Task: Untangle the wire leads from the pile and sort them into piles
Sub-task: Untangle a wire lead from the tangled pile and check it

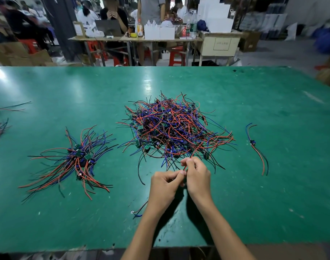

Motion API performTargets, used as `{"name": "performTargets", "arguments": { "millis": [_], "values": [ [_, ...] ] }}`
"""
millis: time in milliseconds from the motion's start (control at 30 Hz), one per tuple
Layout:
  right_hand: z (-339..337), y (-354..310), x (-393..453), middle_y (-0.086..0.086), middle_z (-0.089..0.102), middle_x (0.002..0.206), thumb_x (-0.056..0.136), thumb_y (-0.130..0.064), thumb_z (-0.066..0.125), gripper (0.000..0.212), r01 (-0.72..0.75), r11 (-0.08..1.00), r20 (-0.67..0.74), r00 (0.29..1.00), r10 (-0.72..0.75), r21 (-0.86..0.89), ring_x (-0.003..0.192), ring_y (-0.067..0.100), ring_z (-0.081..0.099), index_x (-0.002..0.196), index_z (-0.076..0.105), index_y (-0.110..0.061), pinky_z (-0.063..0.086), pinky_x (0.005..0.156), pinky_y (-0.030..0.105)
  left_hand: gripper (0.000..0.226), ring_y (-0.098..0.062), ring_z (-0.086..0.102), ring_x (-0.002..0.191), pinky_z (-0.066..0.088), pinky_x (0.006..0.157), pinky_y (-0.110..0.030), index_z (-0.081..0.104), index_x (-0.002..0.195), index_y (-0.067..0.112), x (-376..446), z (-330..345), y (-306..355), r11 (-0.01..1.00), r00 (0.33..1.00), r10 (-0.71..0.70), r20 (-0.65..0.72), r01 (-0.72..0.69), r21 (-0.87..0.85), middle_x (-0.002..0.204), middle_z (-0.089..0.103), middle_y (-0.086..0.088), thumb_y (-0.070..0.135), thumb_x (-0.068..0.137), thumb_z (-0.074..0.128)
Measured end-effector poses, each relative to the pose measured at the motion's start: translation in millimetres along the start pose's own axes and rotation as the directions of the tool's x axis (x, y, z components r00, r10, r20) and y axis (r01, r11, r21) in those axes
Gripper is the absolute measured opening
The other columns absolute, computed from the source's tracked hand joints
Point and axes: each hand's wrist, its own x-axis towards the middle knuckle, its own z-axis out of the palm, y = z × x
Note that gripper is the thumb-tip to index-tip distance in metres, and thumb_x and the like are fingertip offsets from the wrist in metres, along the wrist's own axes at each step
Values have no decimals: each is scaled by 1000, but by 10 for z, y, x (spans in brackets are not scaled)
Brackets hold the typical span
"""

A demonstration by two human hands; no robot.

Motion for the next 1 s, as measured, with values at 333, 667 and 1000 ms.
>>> {"name": "performTargets", "arguments": {
  "millis": [333,667,1000],
  "values": [
    [-103,-223,260,0,69,85,97,-20,44,28,-29,998,-195,980,39,56,88,36,66,80,65,-27,55,80,61,25,5,51,50,41,55,-11,82,76,28,-62,0,40,998,1000,-18,8,18,54,55,67,6,14,93,71],
    [-302,-196,282,2,71,82,101,-22,49,19,-392,710,165,915,369,585,62,16,58,88,62,-16,48,57,30,16,-12,53,50,43,51,-22,83,82,25,-95,-12,52,997,998,-59,15,58,54,60,69,-3,19,93,72],
    [-208,84,-85,9,76,77,101,-33,61,26,42,977,213,973,-88,211,66,16,64,87,80,-22,52,63,30,30,-5,44,42,33,44,-14,78,87,11,-11,-50,194,991,985,-134,112,135,-4,66,72,-7,26,102,57]
  ]
}}
